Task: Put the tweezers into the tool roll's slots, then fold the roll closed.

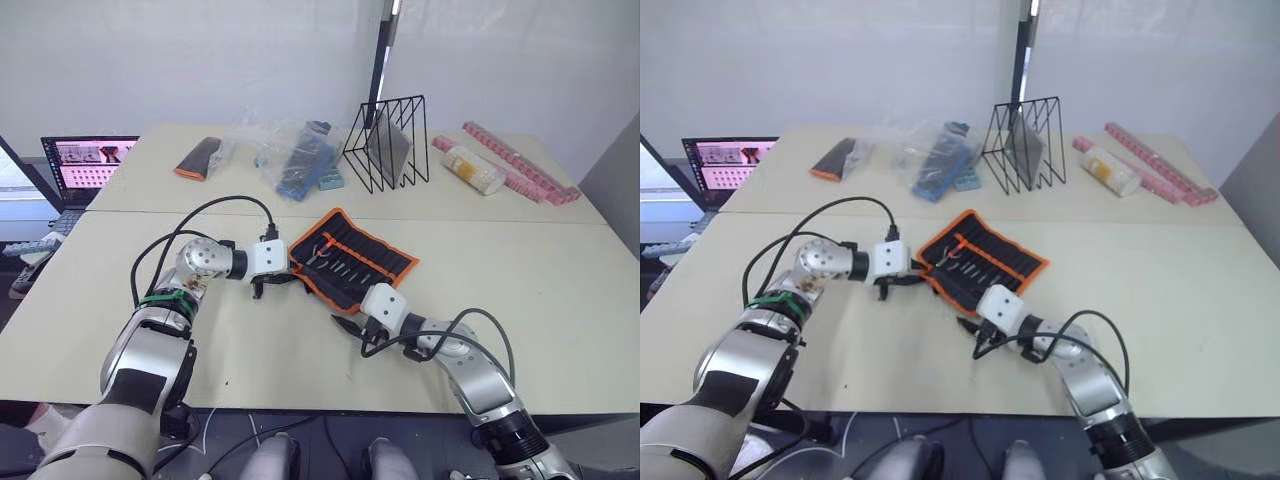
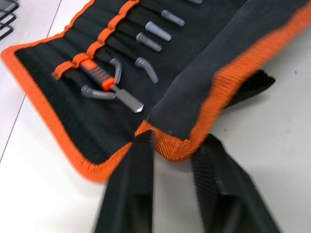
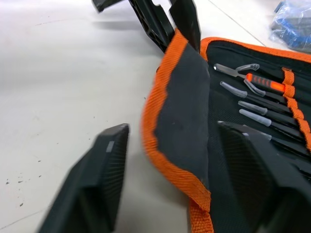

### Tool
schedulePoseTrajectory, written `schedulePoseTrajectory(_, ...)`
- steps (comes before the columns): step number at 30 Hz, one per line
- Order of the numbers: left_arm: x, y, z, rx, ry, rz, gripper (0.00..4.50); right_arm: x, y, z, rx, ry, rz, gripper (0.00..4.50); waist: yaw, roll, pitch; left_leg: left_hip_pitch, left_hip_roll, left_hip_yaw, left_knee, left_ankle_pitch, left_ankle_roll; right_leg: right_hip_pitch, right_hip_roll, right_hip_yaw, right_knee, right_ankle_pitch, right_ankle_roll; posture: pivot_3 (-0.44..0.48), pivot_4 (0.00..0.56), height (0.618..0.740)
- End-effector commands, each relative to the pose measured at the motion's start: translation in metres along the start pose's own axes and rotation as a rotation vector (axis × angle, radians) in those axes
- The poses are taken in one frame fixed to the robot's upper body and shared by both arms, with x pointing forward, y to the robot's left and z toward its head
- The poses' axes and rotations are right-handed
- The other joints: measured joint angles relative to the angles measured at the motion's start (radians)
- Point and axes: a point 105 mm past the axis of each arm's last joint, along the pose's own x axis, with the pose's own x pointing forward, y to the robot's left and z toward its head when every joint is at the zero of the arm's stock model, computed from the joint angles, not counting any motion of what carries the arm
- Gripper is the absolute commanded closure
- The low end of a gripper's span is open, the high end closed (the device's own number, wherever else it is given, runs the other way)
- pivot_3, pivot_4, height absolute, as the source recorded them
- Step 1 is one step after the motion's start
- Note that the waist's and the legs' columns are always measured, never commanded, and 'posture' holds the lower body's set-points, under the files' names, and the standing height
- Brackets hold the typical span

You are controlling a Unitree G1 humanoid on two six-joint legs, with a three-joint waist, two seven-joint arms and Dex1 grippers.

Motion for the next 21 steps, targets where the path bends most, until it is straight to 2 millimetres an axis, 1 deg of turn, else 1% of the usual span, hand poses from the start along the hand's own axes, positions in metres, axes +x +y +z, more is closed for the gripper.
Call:
schedulePoseTrajectory(1,-0.003,0.010,0.007,0.024,-0.009,0.016,4.50,-0.001,-0.003,0.013,-0.044,-0.062,-0.014,2.91,-0.004,0.000,0.000,0.000,0.000,0.000,0.000,0.000,0.000,0.000,0.000,0.000,0.000,0.000,0.000,0.000,0.150,0.687)
schedulePoseTrajectory(4,-0.005,0.011,0.006,0.011,-0.010,0.020,4.50,-0.003,-0.002,0.018,-0.066,-0.091,0.004,3.94,-0.005,0.000,0.000,0.000,0.000,0.000,0.000,0.000,0.000,0.000,0.000,0.000,0.000,0.000,0.000,0.000,0.150,0.687)
schedulePoseTrajectory(6,-0.007,0.010,0.005,0.007,-0.011,0.015,4.50,-0.004,-0.001,0.017,-0.074,-0.092,0.015,4.46,-0.005,0.000,0.000,0.000,0.000,0.000,0.000,0.000,0.000,0.000,0.000,0.000,0.000,0.000,0.000,0.000,0.150,0.687)
schedulePoseTrajectory(12,-0.009,0.001,0.003,-0.006,-0.021,-0.033,4.50,-0.008,0.002,0.011,-0.087,-0.077,0.064,4.46,-0.006,0.000,0.000,0.000,0.000,0.000,0.000,0.000,0.000,0.000,0.000,0.000,0.000,0.000,0.000,0.000,0.150,0.687)
schedulePoseTrajectory(16,-0.008,-0.006,0.000,-0.068,-0.030,-0.067,4.50,-0.012,0.001,0.003,-0.129,-0.046,0.095,4.46,-0.006,0.000,0.000,0.000,0.000,0.000,0.000,0.000,0.000,0.000,0.000,0.000,0.001,0.000,0.000,0.000,0.150,0.687)
schedulePoseTrajectory(18,-0.008,-0.014,0.000,-0.088,-0.045,-0.114,4.50,-0.016,-0.001,-0.002,-0.158,-0.025,0.113,4.46,-0.006,0.000,0.000,0.000,0.000,0.000,0.000,0.000,0.000,0.000,0.000,0.000,0.001,0.000,0.000,0.000,0.150,0.687)
schedulePoseTrajectory(21,-0.009,-0.031,0.002,-0.120,-0.077,-0.204,4.50,-0.024,-0.010,-0.007,-0.172,-0.010,0.115,4.46,-0.007,0.000,0.000,0.000,0.000,0.000,0.000,0.000,0.000,0.000,0.000,0.000,0.001,0.000,0.000,0.000,0.150,0.687)
